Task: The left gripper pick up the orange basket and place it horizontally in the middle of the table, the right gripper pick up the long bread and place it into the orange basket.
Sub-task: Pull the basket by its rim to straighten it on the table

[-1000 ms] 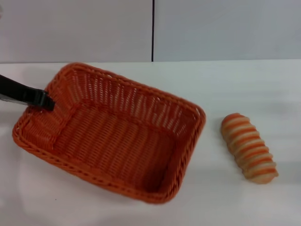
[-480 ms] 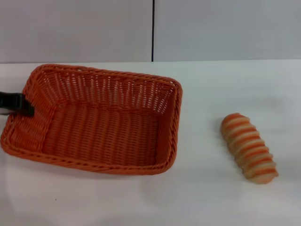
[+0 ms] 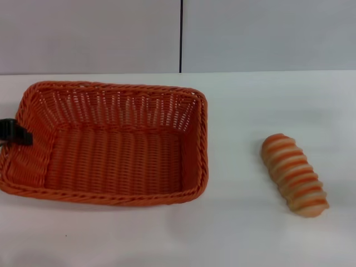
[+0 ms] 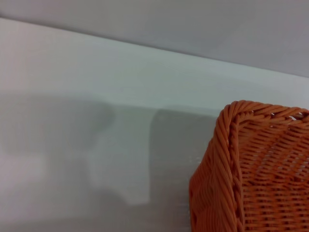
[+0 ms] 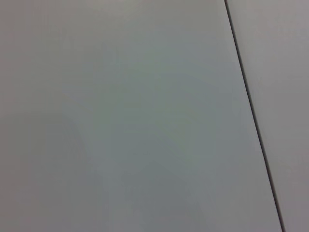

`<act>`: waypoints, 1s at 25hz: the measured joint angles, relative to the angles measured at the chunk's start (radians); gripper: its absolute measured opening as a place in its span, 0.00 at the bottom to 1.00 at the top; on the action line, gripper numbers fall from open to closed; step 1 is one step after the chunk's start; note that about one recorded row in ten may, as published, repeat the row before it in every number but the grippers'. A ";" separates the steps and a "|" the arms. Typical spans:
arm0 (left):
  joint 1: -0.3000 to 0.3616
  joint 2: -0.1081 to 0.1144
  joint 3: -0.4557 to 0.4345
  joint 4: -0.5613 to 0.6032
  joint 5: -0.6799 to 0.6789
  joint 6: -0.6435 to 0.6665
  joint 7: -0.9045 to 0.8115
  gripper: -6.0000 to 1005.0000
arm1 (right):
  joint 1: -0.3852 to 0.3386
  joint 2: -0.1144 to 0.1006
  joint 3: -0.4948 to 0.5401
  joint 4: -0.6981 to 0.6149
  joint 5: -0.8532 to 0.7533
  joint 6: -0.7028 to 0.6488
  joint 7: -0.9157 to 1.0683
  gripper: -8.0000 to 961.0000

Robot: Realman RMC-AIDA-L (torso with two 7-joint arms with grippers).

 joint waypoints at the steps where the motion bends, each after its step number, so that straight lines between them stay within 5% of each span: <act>1: 0.000 0.000 0.000 0.000 0.000 0.000 0.000 0.18 | 0.002 0.000 0.000 0.000 0.000 0.000 0.000 0.42; 25: 0.035 0.009 -0.021 -0.050 -0.114 0.019 0.011 0.24 | 0.000 0.001 -0.014 0.001 -0.001 0.008 0.000 0.40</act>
